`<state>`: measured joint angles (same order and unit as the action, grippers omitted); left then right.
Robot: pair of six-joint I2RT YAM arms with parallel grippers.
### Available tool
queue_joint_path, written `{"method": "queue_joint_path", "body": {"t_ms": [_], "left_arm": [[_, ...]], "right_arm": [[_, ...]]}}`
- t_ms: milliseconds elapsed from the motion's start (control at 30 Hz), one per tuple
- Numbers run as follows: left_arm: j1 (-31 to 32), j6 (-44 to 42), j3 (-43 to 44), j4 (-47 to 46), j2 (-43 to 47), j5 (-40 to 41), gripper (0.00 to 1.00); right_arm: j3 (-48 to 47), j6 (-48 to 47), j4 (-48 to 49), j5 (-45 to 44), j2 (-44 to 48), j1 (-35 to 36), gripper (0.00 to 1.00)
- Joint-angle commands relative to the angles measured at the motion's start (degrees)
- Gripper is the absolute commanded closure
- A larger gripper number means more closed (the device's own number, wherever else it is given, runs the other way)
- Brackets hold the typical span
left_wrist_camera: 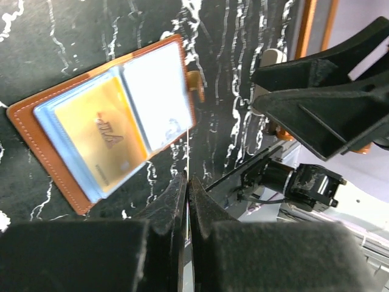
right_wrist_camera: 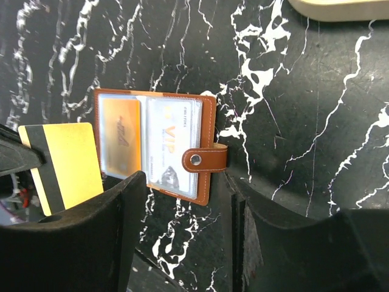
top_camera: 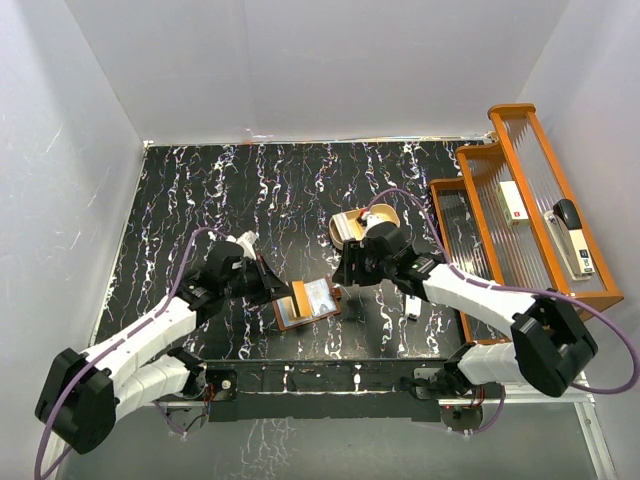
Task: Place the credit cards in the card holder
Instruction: Insert the credit card into the card holder.
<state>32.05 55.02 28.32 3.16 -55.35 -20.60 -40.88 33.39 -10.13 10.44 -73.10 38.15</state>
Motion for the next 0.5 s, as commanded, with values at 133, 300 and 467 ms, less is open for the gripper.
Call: {"method": "queue_joint_path", "body": {"t_ms": [133,300,467], "left_arm": [[-0.6,0.6,-3.1,-4.5,-3.6,0.3,1.0],[-1.1,0.6,-4.1,-5.9,-5.3,-0.7,1.0],[-2.3,0.7,-4.7,-5.9,-6.3,-1.5,1.0]], "right_arm": [[-6.3,-5.9,-1.2,-8.4,-6.7,5.7,0.48],[-7.4,-7.9,-1.9,-10.0,-9.6,6.7,0.47],[-7.8,-9.0,-0.8,-9.6,-12.8,7.3,0.45]]}}
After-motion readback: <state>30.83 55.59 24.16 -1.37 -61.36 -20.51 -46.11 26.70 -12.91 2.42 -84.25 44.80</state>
